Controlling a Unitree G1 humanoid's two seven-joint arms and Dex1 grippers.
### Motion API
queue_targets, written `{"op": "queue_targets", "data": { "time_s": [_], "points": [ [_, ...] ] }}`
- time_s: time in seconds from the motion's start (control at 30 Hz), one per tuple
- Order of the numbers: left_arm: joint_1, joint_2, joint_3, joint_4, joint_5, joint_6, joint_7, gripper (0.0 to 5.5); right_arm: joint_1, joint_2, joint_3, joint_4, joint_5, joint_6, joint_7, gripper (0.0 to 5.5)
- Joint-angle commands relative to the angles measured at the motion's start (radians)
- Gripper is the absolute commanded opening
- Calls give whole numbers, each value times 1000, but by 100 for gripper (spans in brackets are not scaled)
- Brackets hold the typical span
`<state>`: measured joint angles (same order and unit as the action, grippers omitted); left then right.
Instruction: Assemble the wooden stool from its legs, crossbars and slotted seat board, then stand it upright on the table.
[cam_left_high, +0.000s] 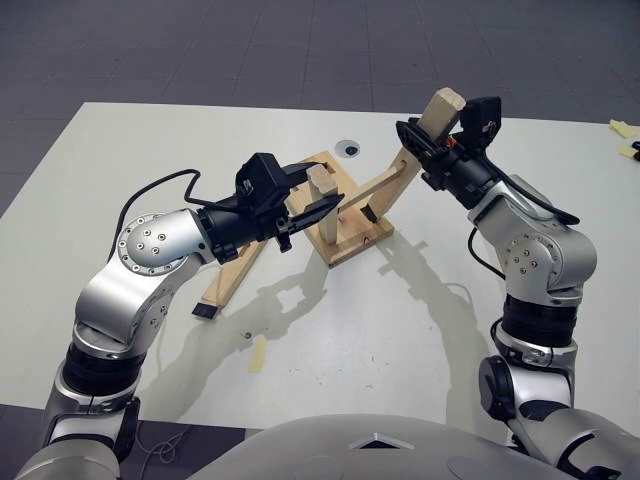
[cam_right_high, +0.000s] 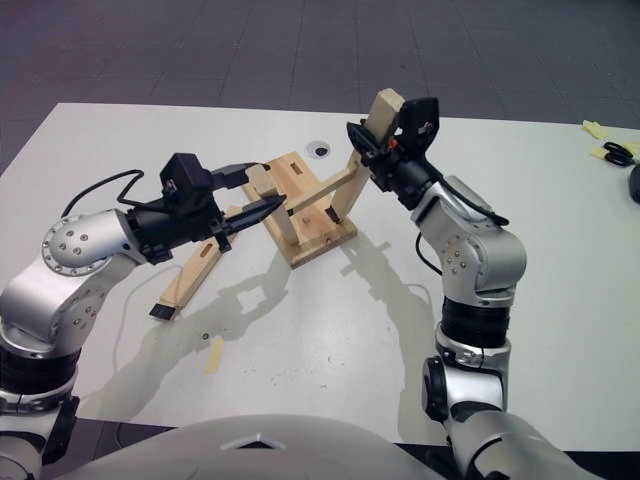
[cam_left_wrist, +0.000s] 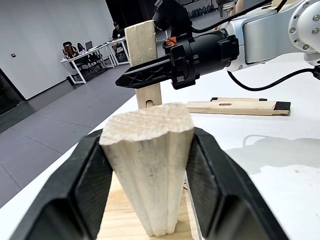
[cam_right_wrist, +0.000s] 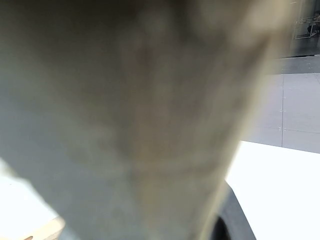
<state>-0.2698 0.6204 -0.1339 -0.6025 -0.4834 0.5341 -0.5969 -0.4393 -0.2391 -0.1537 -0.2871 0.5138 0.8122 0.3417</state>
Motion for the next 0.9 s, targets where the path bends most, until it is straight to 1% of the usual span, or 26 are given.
{"op": "queue_targets", "data": {
  "time_s": [0.03, 0.23, 0.4, 0.67, 0.73, 0.8, 0.9],
  "points": [
    [46, 5, -93, 46, 52, 65, -11, 203, 80, 88, 79, 6, 71, 9, 46, 102],
    [50, 4, -97, 45, 55, 63, -14, 203, 97, 115, 61, 21, 97, -62, 59, 102],
    [44, 1, -101, 46, 48, 66, -18, 203, 89, 114, 89, 52, 68, -122, 85, 102],
    [33, 3, -108, 52, 51, 65, -28, 203, 38, 121, 135, 121, 46, -156, 101, 102],
    [33, 3, -111, 52, 53, 64, -28, 203, 35, 119, 149, 137, 40, -154, 109, 102],
    [36, 5, -111, 49, 54, 63, -27, 203, 40, 102, 176, 146, 39, -109, 119, 102],
    [37, 7, -108, 49, 56, 63, -26, 203, 44, 29, 232, 152, 12, -31, 145, 102]
  ]
}}
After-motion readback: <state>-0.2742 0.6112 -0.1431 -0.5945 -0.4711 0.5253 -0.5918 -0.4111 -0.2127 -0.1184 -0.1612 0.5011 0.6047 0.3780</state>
